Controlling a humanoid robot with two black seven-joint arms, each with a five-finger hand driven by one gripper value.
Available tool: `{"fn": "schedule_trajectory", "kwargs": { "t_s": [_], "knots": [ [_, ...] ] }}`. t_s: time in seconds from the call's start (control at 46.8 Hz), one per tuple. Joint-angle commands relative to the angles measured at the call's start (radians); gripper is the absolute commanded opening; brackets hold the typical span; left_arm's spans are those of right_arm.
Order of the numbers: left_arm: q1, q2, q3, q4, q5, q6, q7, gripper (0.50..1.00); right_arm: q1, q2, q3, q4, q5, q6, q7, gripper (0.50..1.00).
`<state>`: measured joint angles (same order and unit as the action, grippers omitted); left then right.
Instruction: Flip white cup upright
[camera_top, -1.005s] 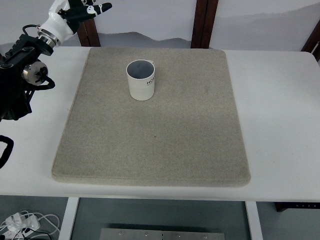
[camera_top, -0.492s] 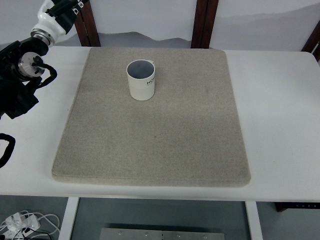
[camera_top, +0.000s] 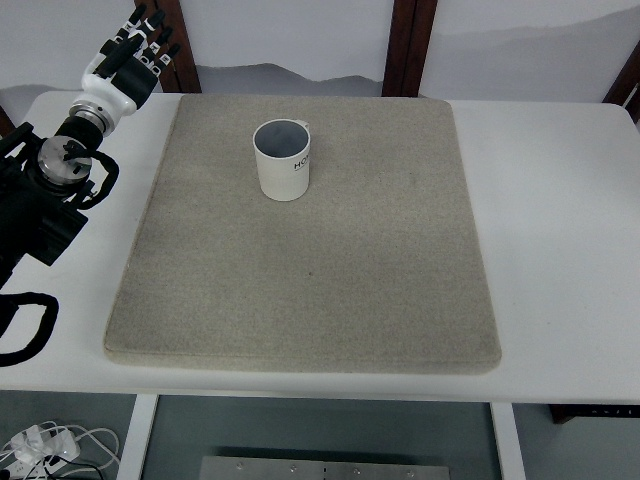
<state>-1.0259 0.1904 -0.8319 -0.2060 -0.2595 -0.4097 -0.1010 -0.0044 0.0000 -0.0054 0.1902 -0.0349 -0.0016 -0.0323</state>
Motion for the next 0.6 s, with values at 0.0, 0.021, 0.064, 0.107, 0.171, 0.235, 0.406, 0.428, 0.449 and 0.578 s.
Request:
{"fn": "schedule_trajectory", "kwargs": {
  "t_s": [0.0, 0.021, 0.064, 0.107, 0.171, 0.235, 0.406, 0.428, 0.449, 0.578],
  "knots": [
    [0.012, 0.0, -0.016, 0.0, -0.03, 0.0, 0.0, 0.999, -0.002, 0.0, -0.002, 0.0, 0.001, 0.002, 0.0, 0.952],
    [0.013, -0.002, -0.018, -0.001, -0.035, 0.0, 0.0, 0.999, -0.002, 0.0, -0.002, 0.0, 0.001, 0.002, 0.0, 0.952],
    [0.013, -0.002, -0.022, -0.001, -0.038, -0.003, 0.0, 0.999, 0.0, 0.0, -0.002, 0.0, 0.003, 0.002, 0.0, 0.952],
    [0.017, -0.002, -0.022, -0.001, -0.041, -0.004, 0.001, 0.999, -0.002, 0.0, -0.004, 0.0, 0.001, 0.003, 0.0, 0.952],
    [0.017, -0.009, -0.024, 0.0, -0.044, -0.009, 0.003, 0.999, -0.005, 0.0, -0.005, 0.002, 0.0, 0.003, 0.0, 0.952],
    [0.018, -0.014, -0.024, 0.0, -0.055, -0.011, 0.001, 0.999, -0.005, 0.0, -0.005, 0.002, 0.0, 0.003, 0.003, 0.952],
    [0.017, -0.046, -0.016, -0.001, -0.06, -0.008, -0.002, 0.999, -0.005, 0.0, -0.001, 0.002, 0.003, 0.005, 0.005, 0.952],
    [0.017, -0.048, -0.021, -0.001, -0.06, -0.007, -0.003, 0.999, -0.005, 0.0, -0.001, 0.002, 0.003, 0.005, 0.005, 0.952],
    [0.017, -0.049, -0.022, -0.001, -0.06, -0.007, -0.003, 0.999, -0.005, 0.0, 0.001, 0.002, 0.003, 0.005, 0.005, 0.952],
    [0.012, -0.051, -0.022, -0.001, -0.06, -0.006, -0.005, 0.999, -0.005, 0.0, 0.004, 0.002, 0.003, 0.005, 0.005, 0.952]
  ]
}}
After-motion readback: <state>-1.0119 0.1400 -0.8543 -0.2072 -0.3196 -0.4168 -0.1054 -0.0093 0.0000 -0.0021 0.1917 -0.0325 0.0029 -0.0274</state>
